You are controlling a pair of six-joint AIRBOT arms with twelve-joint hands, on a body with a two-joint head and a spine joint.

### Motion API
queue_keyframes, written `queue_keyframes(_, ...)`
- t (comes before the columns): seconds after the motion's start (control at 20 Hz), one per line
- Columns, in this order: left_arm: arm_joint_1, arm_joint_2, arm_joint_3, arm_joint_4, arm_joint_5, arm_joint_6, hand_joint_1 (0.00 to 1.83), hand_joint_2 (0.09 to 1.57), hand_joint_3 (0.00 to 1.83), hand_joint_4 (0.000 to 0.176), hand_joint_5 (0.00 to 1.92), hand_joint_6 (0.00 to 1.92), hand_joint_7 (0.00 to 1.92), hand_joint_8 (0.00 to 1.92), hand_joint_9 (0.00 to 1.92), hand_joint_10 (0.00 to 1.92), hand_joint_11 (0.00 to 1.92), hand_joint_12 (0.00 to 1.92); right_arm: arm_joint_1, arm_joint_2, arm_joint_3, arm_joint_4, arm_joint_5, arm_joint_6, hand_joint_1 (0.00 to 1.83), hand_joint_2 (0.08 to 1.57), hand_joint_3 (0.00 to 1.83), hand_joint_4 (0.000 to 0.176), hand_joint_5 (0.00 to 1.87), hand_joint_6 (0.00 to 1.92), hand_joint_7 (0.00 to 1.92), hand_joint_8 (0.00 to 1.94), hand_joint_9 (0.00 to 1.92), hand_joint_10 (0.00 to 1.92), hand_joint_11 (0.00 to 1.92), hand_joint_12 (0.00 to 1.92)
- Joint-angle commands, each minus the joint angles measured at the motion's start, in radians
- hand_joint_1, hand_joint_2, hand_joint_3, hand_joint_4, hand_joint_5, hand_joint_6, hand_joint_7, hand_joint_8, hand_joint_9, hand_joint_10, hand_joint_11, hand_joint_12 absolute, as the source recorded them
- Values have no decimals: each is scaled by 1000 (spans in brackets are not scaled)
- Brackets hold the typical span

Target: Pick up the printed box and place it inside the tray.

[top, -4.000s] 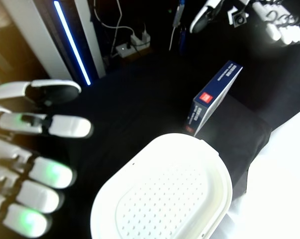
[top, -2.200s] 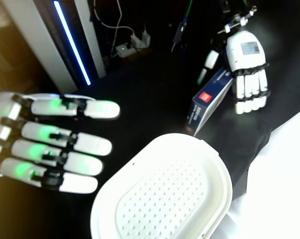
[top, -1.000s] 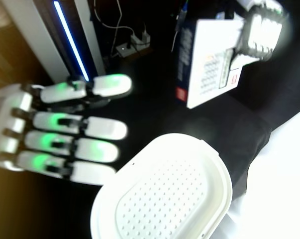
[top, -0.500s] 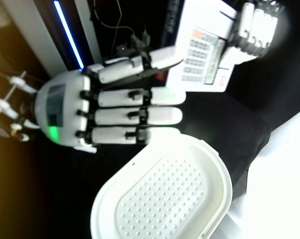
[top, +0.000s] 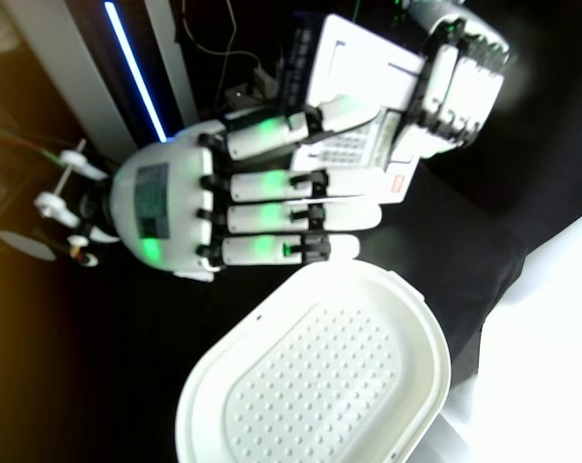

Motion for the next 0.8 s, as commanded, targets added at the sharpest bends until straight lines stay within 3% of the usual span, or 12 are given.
queue_keyframes(0.0, -1, -3, 13, -14, -150, -34, 1285, 1048, 0, 0, 1104, 608, 1177, 842, 1303, 529, 1134, 973, 12, 0, 6, 9, 118, 9, 751, 806, 6, 176, 0, 0, 73, 3, 166, 19, 0, 1355)
queue_keyframes(0.1, 15, -25, 33, -27, -170, -66, 1286, 1074, 0, 0, 1034, 671, 1131, 955, 1279, 604, 1115, 1029, 12, -3, 6, 20, 118, 9, 758, 829, 6, 176, 0, 0, 111, 8, 221, 35, 0, 1490)
queue_keyframes(0.25, 25, -33, 35, -36, -179, -66, 1293, 1052, 0, 0, 1071, 634, 1181, 854, 1264, 605, 1099, 1017, 12, -14, 6, 23, 119, 9, 777, 813, 0, 176, 28, 6, 144, 9, 254, 40, 0, 1521)
queue_keyframes(0.3, 25, -36, 35, -37, -182, -66, 1296, 1046, 0, 0, 1088, 605, 1205, 811, 1297, 550, 1110, 981, 12, -15, 6, 23, 119, 9, 849, 793, 0, 150, 151, 21, 280, 25, 398, 94, 57, 1627)
queue_keyframes(0.35, 25, -37, 35, -37, -185, -68, 1297, 1041, 2, 0, 1093, 587, 1217, 791, 1326, 495, 1118, 945, 12, -16, 6, 23, 119, 9, 953, 778, 0, 73, 342, 37, 543, 51, 550, 347, 194, 1692)
queue_keyframes(0.4, 25, -39, 36, -37, -189, -72, 1299, 1036, 0, 0, 1116, 559, 1230, 763, 1347, 454, 1132, 927, 12, -20, 6, 23, 119, 9, 1030, 799, 3, 1, 460, 47, 735, 82, 639, 395, 328, 1439)
queue_keyframes(0.5, 25, -41, 39, -40, -197, -80, 1297, 1038, 2, 0, 1105, 577, 1221, 776, 1333, 411, 1114, 885, 12, -27, 6, 23, 123, 13, 1150, 918, 6, 0, 727, 54, 1014, 78, 1044, 274, 870, 890)
queue_keyframes(0.55, 25, -43, 41, -42, -199, -81, 1292, 1053, 0, 0, 1061, 639, 1198, 821, 1333, 397, 1110, 883, 12, -27, 6, 24, 129, 13, 1169, 953, 0, 0, 811, 26, 1116, 47, 1205, 176, 978, 816)
queue_keyframes(0.6, 25, -43, 42, -43, -205, -89, 1288, 1067, 2, 0, 1010, 711, 1173, 868, 1340, 383, 1105, 865, 12, -28, 6, 25, 135, 13, 1275, 995, 2, 0, 1038, 511, 1388, 217, 1437, 128, 1175, 803)
queue_keyframes(0.7, 25, -43, 43, -43, -213, -98, 1290, 1062, 3, 0, 1003, 734, 1197, 818, 1382, 285, 1126, 789, 12, -28, 6, 25, 138, 14, 1302, 991, 0, 0, 1282, 293, 1371, 472, 1599, 80, 1327, 814)
queue_keyframes(0.75, 25, -43, 43, -43, -213, -98, 1291, 1061, 0, 0, 1010, 733, 1206, 798, 1393, 233, 1147, 749, 12, -28, 6, 25, 138, 14, 1309, 987, 1, 0, 1282, 282, 1393, 451, 1632, 75, 1361, 878)
